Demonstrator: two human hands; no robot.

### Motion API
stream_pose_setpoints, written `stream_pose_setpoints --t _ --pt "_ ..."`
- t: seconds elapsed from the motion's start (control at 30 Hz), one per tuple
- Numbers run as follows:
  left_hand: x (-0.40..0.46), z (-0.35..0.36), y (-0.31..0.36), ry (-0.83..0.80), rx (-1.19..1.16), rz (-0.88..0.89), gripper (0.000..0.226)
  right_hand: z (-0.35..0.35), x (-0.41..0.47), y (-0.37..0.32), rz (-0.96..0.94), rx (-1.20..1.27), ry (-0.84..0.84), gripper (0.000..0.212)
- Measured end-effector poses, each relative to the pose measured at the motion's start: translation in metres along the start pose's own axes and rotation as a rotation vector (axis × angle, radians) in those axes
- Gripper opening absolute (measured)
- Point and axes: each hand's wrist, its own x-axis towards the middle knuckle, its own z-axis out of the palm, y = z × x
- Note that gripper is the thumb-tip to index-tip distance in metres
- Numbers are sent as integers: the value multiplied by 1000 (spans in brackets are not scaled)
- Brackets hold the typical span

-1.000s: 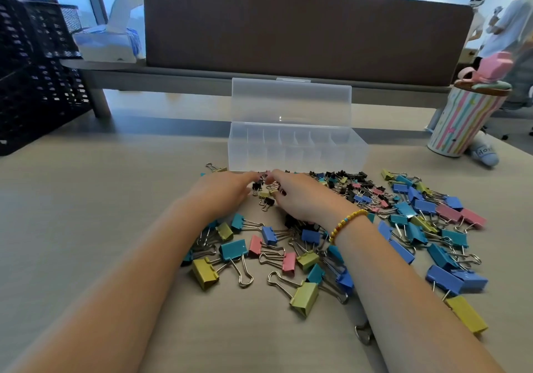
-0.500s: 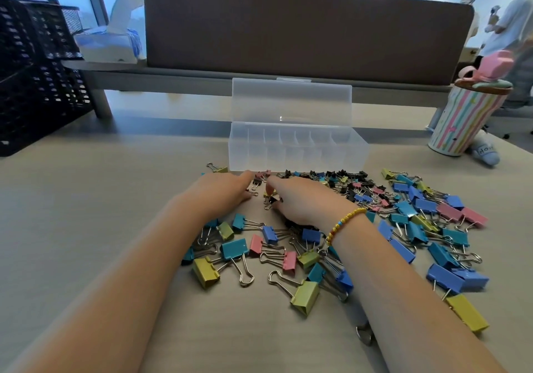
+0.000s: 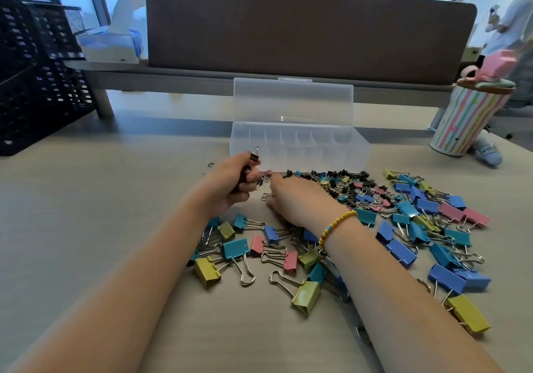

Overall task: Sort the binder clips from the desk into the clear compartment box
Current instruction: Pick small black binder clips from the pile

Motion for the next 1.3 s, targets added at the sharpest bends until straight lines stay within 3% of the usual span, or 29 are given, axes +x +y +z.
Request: stream_pose_setpoints --t 0.07,0.13,0.3,0.4,0.5,0.63,0.7,0.77,0.93,1.17,1.23,1.3 --pt "-1 -1 0 -22 -231 19 24 1 3 -2 11 -18 18 43" --pt "-2 -2 1 -21 -309 50 27 2 4 -2 22 -28 34 40" --pt "-1 -2 1 104 -277 17 44 3 6 -2 23 -28 45 37" --pt "0 -2 0 135 -217 -17 44 7 9 2 70 122 106 20" --pt "-1 0 1 129 -217 -30 36 2 9 10 200 657 165 20" --pt "-2 4 0 105 -221 -12 24 -13 4 22 398 1743 72 23" --pt "-3 7 -1 106 -218 -2 23 -14 1 27 417 2053 36 24" --pt "-3 9 0 117 -206 16 23 -13 0 31 423 2184 11 33" --pt "1 7 -1 154 6 72 26 -16 -5 35 394 2075 -21 19" --pt "-8 18 -2 -97 985 162 15 -18 -8 40 350 1414 -18 22" --pt "-9 22 -8 -173 1253 207 21 -19 -9 43 360 1135 -31 21" --pt "-6 23 -13 -151 1491 242 28 -21 -12 45 345 879 -77 24"
